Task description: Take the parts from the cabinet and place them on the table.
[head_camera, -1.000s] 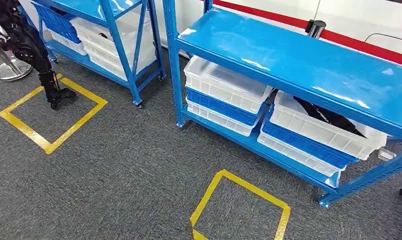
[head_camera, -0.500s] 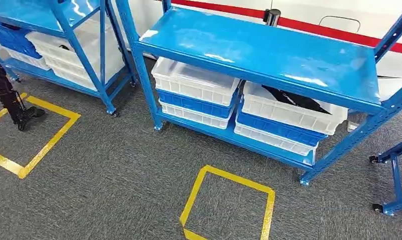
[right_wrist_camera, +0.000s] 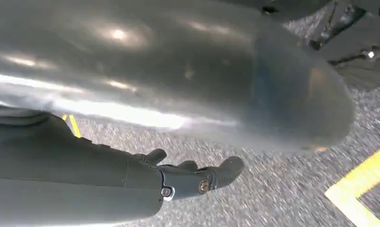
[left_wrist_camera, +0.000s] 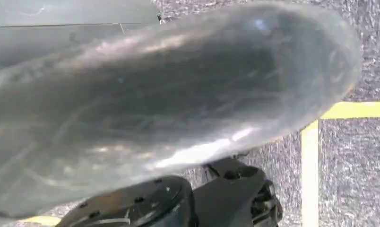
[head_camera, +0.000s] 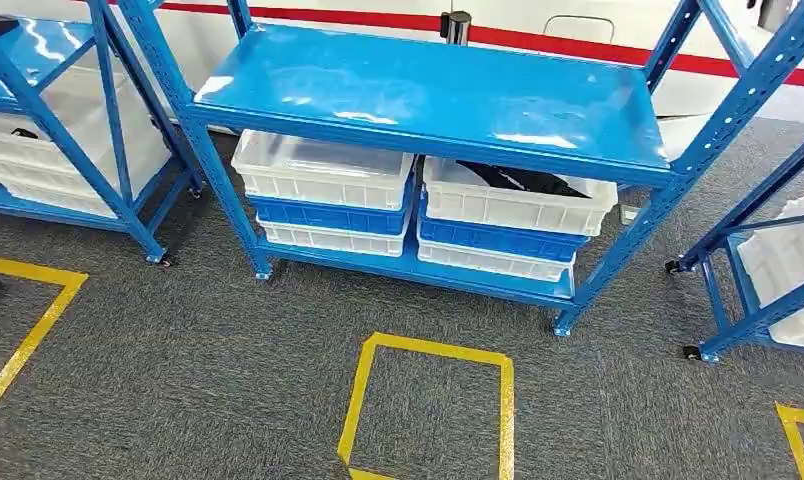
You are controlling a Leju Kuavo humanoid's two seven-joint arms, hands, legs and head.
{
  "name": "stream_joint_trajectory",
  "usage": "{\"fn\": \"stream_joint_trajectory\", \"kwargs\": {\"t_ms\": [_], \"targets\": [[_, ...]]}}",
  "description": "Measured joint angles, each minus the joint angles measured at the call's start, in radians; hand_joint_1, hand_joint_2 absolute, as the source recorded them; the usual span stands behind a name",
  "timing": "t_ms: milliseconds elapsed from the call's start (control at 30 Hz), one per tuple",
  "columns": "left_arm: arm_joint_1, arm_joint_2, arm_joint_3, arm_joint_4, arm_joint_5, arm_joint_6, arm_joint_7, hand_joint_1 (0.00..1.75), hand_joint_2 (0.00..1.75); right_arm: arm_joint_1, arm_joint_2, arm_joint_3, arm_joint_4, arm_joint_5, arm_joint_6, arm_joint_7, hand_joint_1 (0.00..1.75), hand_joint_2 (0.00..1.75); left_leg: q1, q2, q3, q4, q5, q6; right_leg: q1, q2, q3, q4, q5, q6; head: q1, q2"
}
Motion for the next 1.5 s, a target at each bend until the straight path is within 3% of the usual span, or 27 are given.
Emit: {"fn": "stream_joint_trajectory", "kwargs": {"t_ms": [33, 67, 133, 167, 200, 233, 267, 300, 333, 367, 400, 467, 500, 567, 633, 667, 700, 733, 800, 833, 867, 900, 933, 967, 1233, 1300, 1500], "targets": [[0.000, 0.000, 0.000, 0.000, 0.000, 0.000, -0.001, 0.00, 0.00, -0.001, 0.000, 0.000, 0.000, 0.000, 0.000, 0.000, 0.00, 0.00, -0.003, 0.011, 0.000, -0.001, -0.001, 0.009, 0.005, -0.065, -0.019, 0.036, -0.023, -0.006, 0.002, 0.000], [0.002, 0.000, 0.000, 0.000, 0.000, 0.000, -0.001, 0.00, 0.00, -0.004, 0.000, 0.000, 0.000, 0.001, 0.000, -0.002, 0.00, 0.00, -0.004, 0.025, 0.000, -0.001, -0.001, 0.015, 0.005, -0.094, -0.056, 0.104, -0.059, -0.013, 0.006, 0.000], [0.005, 0.000, 0.000, 0.000, 0.000, -0.001, -0.001, 0.00, 0.00, -0.009, 0.002, 0.000, 0.000, 0.002, 0.001, -0.006, 0.00, 0.00, -0.008, 0.060, -0.002, 0.000, -0.004, 0.018, 0.004, -0.109, -0.140, 0.269, -0.124, -0.018, 0.006, 0.000], [0.005, 0.000, 0.000, 0.000, 0.000, -0.002, -0.001, 0.00, 0.00, -0.009, 0.002, 0.000, 0.000, 0.003, 0.001, -0.008, 0.00, 0.00, -0.009, 0.075, -0.002, 0.000, -0.004, 0.018, 0.004, -0.110, -0.163, 0.316, -0.133, -0.013, 0.007, 0.000], [0.004, 0.000, 0.000, 0.000, 0.000, -0.004, -0.001, 0.00, 0.00, -0.007, 0.001, 0.000, 0.000, 0.005, 0.001, -0.009, 0.00, 0.00, -0.009, 0.088, -0.001, 0.000, -0.005, 0.017, 0.004, -0.112, -0.160, 0.310, -0.125, -0.004, 0.006, 0.000], [0.004, 0.000, 0.000, 0.000, 0.000, -0.006, -0.001, 0.00, 0.00, -0.006, 0.000, 0.000, 0.000, 0.007, 0.001, -0.009, 0.00, 0.00, -0.009, 0.101, 0.000, 0.000, -0.007, 0.016, 0.004, -0.115, -0.130, 0.255, -0.100, 0.007, 0.008, 0.000], [0.003, 0.000, 0.000, 0.000, -0.001, -0.006, -0.002, 0.00, 0.00, -0.005, -0.001, 0.000, 0.000, 0.009, 0.001, -0.009, 0.00, 0.00, -0.008, 0.112, 0.002, 0.000, -0.008, 0.014, 0.004, -0.126, -0.078, 0.162, -0.066, 0.017, 0.009, 0.000], [0.003, 0.000, 0.000, 0.000, -0.002, -0.006, -0.003, 0.00, 0.00, -0.006, -0.004, 0.000, 0.000, 0.009, 0.000, -0.009, 0.00, 0.00, -0.008, 0.122, 0.005, 0.000, -0.010, 0.010, 0.005, -0.154, -0.019, 0.059, -0.035, 0.022, 0.010, 0.000], [0.002, 0.000, 0.000, 0.000, -0.002, -0.006, -0.003, 0.00, 0.00, -0.009, -0.003, 0.000, 0.000, 0.010, 0.001, -0.009, 0.00, 0.00, -0.015, 0.131, 0.011, 0.001, -0.014, 0.005, 0.009, -0.216, 0.015, -0.006, -0.024, 0.014, 0.012, 0.000], [0.004, -0.001, 0.000, 0.000, -0.002, -0.006, -0.004, 0.00, 0.00, -0.012, -0.002, 0.000, 0.000, 0.011, 0.001, -0.009, 0.00, 0.00, -0.021, 0.140, 0.013, 0.002, -0.022, -0.005, 0.010, -0.220, 0.021, -0.006, -0.015, 0.010, 0.011, 0.000], [0.003, 0.000, 0.000, 0.000, -0.002, -0.006, -0.005, 0.00, 0.00, -0.014, -0.002, 0.000, 0.000, 0.011, 0.000, -0.009, 0.00, 0.00, -0.020, 0.151, 0.020, 0.001, -0.023, -0.010, 0.012, -0.200, 0.015, -0.001, -0.010, 0.000, 0.005, 0.000], [0.000, 0.000, 0.000, 0.000, -0.002, -0.006, -0.005, 0.00, 0.00, -0.010, -0.003, 0.000, 0.000, 0.012, 0.001, -0.008, 0.00, 0.00, -0.017, 0.173, 0.033, -0.005, -0.027, -0.021, 0.015, -0.178, 0.005, -0.002, -0.010, -0.009, 0.007, 0.000], [-0.001, 0.000, 0.000, 0.000, -0.003, -0.006, -0.005, 0.00, 0.00, -0.013, -0.003, 0.000, 0.000, 0.013, 0.001, -0.006, 0.00, 0.00, -0.013, 0.178, 0.034, -0.001, -0.034, -0.030, -0.002, -0.160, 0.024, -0.011, -0.003, -0.020, 0.008, 0.000], [0.000, 0.000, 0.000, 0.000, -0.003, -0.006, -0.005, 0.00, 0.00, -0.010, -0.003, 0.000, 0.000, 0.019, 0.001, -0.006, 0.00, 0.00, -0.006, 0.087, 0.009, 0.078, -0.090, -0.035, -0.007, -0.149, 0.028, -0.012, 0.000, -0.029, -0.002, 0.000], [0.001, 0.000, 0.000, 0.000, -0.003, -0.006, -0.005, 0.00, 0.00, -0.011, -0.002, 0.000, 0.000, 0.029, 0.000, -0.009, 0.00, 0.00, -0.006, 0.049, -0.080, 0.256, -0.174, -0.042, -0.004, -0.130, 0.028, -0.012, -0.001, -0.037, -0.001, 0.000], [0.002, 0.000, 0.000, 0.000, -0.003, -0.007, -0.005, 0.00, 0.00, -0.010, -0.001, 0.000, 0.000, 0.031, -0.002, -0.010, 0.00, 0.00, -0.005, 0.046, -0.114, 0.315, -0.188, -0.044, -0.004, -0.121, 0.029, -0.011, -0.002, -0.037, -0.002, 0.000], [0.004, 0.000, 0.001, 0.000, -0.003, -0.006, -0.005, 0.00, 0.00, -0.009, -0.001, 0.000, 0.000, 0.034, -0.002, -0.011, 0.00, 0.00, -0.004, 0.046, -0.127, 0.326, -0.174, -0.045, -0.004, -0.112, 0.031, -0.011, -0.002, -0.037, -0.001, 0.000], [0.005, 0.000, 0.001, 0.000, -0.003, -0.006, -0.005, 0.00, 0.00, -0.009, -0.002, 0.000, 0.000, 0.035, -0.002, -0.013, 0.00, 0.00, -0.002, 0.046, -0.117, 0.288, -0.136, -0.046, -0.005, -0.104, 0.034, -0.010, -0.004, -0.038, -0.001, 0.000], [0.005, 0.002, 0.001, 0.000, -0.003, -0.006, -0.006, 0.00, 0.00, -0.010, -0.002, 0.000, 0.000, 0.036, -0.003, -0.015, 0.00, 0.00, 0.005, 0.046, -0.052, 0.128, -0.036, -0.049, -0.009, -0.092, 0.041, -0.007, -0.009, -0.032, -0.001, 0.000], [0.005, 0.002, 0.001, 0.000, -0.003, -0.006, -0.006, 0.00, 0.00, -0.009, -0.002, 0.000, 0.000, 0.037, -0.003, -0.016, 0.00, 0.00, 0.010, 0.042, -0.024, 0.058, -0.003, -0.050, -0.007, -0.088, 0.040, -0.004, -0.014, -0.024, -0.002, 0.000], [0.005, 0.002, 0.001, 0.000, -0.003, -0.006, -0.008, 0.00, 0.00, -0.011, -0.002, 0.000, 0.000, 0.037, -0.003, -0.016, 0.00, 0.00, 0.008, 0.039, -0.010, 0.012, -0.004, -0.048, 0.007, -0.086, 0.035, 0.014, -0.023, -0.015, -0.003, 0.000], [0.002, 0.002, 0.001, 0.000, -0.003, -0.006, -0.009, 0.00, 0.00, -0.010, -0.002, 0.000, 0.000, 0.037, -0.003, -0.017, 0.00, 0.00, 0.008, 0.037, -0.016, 0.020, -0.005, -0.042, 0.003, -0.084, 0.032, 0.007, -0.022, -0.011, 0.000, 0.000], [0.002, -0.001, 0.001, 0.000, -0.003, -0.006, -0.010, 0.00, 0.00, -0.010, -0.004, 0.000, 0.000, 0.037, -0.004, -0.017, 0.00, 0.00, 0.009, 0.037, -0.018, 0.016, -0.001, -0.043, 0.006, -0.084, 0.024, 0.011, -0.028, -0.025, 0.000, 0.000], [0.002, 0.000, 0.001, 0.000, -0.003, -0.006, -0.011, 0.00, 0.00, -0.009, -0.004, 0.000, 0.000, 0.037, -0.005, -0.018, 0.00, 0.00, 0.007, 0.037, -0.018, 0.015, 0.000, -0.043, 0.005, -0.085, 0.022, 0.008, -0.024, -0.027, 0.002, 0.000], [0.003, 0.002, 0.011, 0.000, 0.006, -0.028, -0.017, 0.00, 0.00, -0.009, -0.001, 0.000, 0.000, 0.037, -0.004, -0.019, 0.00, 0.00, -0.009, 0.033, -0.024, 0.018, 0.000, -0.026, -0.001, -0.086, 0.032, -0.005, -0.014, -0.011, 0.002, 0.000], [0.003, 0.003, 0.016, 0.000, 0.007, -0.027, -0.017, 0.00, 0.00, -0.009, 0.001, 0.000, 0.000, 0.037, -0.005, -0.019, 0.00, 0.00, -0.009, 0.033, -0.024, 0.018, 0.000, -0.026, -0.002, -0.086, 0.032, -0.005, -0.014, -0.005, 0.002, 0.000], [0.003, 0.004, 0.023, 0.000, 0.007, -0.022, -0.014, 0.00, 0.00, -0.009, 0.001, 0.000, 0.000, 0.040, -0.005, -0.019, 0.00, 0.00, -0.007, 0.034, -0.023, 0.017, 0.001, -0.025, 0.000, -0.086, 0.031, -0.005, -0.016, 0.000, 0.001, 0.000]]}}
